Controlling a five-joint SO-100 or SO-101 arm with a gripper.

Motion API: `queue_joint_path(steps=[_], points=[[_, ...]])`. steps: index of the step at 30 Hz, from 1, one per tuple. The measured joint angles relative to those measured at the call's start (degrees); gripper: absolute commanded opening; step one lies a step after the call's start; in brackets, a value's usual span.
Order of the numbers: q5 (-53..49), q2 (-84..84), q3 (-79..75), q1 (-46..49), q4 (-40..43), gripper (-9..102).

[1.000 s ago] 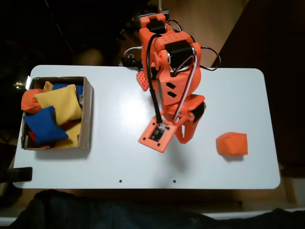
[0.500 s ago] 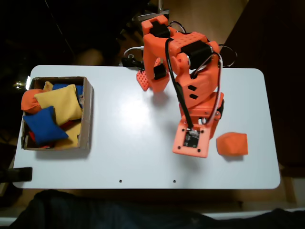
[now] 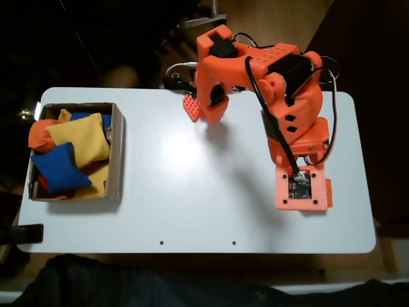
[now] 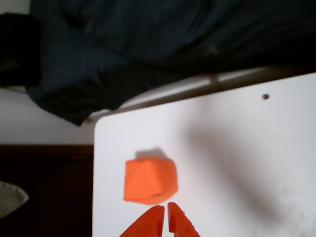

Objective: Grasp a bag and put it in the box.

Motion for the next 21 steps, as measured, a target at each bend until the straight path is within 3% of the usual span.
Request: queue_joint_path(steps=[21], points=[[1.67,-15.56,-17.75,-9.67,9.49,0]])
